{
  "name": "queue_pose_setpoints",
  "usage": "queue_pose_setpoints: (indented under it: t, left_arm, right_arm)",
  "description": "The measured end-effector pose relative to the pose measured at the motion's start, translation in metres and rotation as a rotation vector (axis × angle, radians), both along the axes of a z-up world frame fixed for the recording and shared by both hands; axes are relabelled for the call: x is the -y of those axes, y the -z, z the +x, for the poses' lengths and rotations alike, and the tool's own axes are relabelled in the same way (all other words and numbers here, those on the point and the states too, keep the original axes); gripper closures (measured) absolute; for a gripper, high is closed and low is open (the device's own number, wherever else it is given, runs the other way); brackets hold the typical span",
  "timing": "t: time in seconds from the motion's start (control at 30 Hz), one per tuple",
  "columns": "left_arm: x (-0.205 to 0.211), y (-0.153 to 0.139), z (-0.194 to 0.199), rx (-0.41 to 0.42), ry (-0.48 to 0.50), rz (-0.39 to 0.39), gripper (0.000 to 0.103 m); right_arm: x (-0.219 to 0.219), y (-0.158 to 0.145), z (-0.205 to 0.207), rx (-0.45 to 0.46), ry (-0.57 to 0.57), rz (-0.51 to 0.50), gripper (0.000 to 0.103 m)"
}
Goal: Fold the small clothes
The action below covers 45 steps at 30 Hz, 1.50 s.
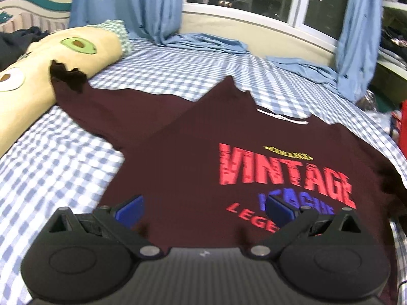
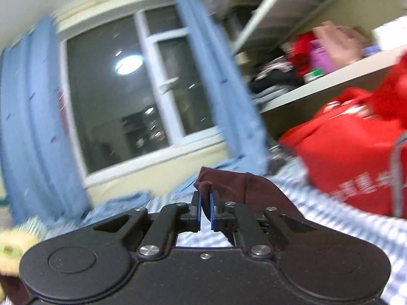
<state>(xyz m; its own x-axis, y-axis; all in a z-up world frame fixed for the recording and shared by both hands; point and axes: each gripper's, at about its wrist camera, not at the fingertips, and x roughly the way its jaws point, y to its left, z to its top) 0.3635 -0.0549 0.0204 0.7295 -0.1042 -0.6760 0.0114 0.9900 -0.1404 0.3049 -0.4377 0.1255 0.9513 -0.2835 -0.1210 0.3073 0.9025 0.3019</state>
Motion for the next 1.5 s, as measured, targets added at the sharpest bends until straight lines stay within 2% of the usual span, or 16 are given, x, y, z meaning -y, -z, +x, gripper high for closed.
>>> queue_pose_setpoints:
  t: [0.17,0.37,0.53,0.6,0.67,0.7,0.77,0.83,0.93,1.03,1.2,1.27,1.4,1.5]
  left_arm:
    - [-0.025,0.004,0.0,-0.01,-0.048,-0.008,0.001]
    - [-0.04,0.014,0.0,-0.034,-0.073,-0.013,0.001]
    - [-0.039,0.021,0.001,-0.046,-0.077,-0.018,0.001]
    - [-0.037,0.023,0.002,-0.045,-0.071,-0.021,0.001]
    - [-0.032,0.025,0.005,-0.045,-0.062,-0.018,0.001]
    - [-0.03,0.025,0.007,-0.043,-0.058,-0.018,0.001]
    - [-0.025,0.025,0.012,-0.032,-0.043,-0.022,0.001]
    - [-0.018,0.024,0.017,-0.011,-0.017,-0.027,0.001]
    - [0.001,0.021,0.03,0.02,0.043,-0.042,0.001]
    - [0.032,0.021,0.047,0.046,0.133,-0.063,0.001]
    - [0.099,0.031,0.07,0.088,0.261,-0.049,0.001]
    - [0.124,0.037,0.077,0.107,0.294,-0.033,0.001]
    - [0.164,0.051,0.088,0.126,0.34,0.031,0.001]
    - [0.186,0.06,0.091,0.16,0.354,0.097,0.001]
  right_arm:
    - [-0.084,0.035,0.042,-0.128,-0.131,-0.081,0.097]
    - [-0.168,0.092,0.074,-0.331,-0.233,-0.218,0.097]
    - [-0.216,0.122,0.074,-0.442,-0.3,-0.33,0.097]
    - [-0.221,0.13,0.077,-0.479,-0.318,-0.364,0.096]
    - [-0.222,0.139,0.079,-0.51,-0.331,-0.354,0.091]
    - [-0.22,0.142,0.078,-0.522,-0.35,-0.329,0.085]
    - [-0.209,0.142,0.076,-0.531,-0.391,-0.257,0.073]
    - [-0.192,0.134,0.07,-0.505,-0.421,-0.203,0.051]
    - [-0.152,0.117,0.048,-0.414,-0.458,-0.091,0.028]
    - [-0.105,0.102,0.021,-0.338,-0.429,-0.063,0.012]
    - [-0.024,0.091,-0.013,-0.306,-0.285,-0.074,0.002]
    - [0.006,0.092,-0.023,-0.304,-0.213,-0.071,0.001]
    - [0.068,0.104,-0.033,-0.299,-0.112,0.009,0.001]
    - [0.107,0.12,-0.023,-0.285,-0.107,0.127,0.001]
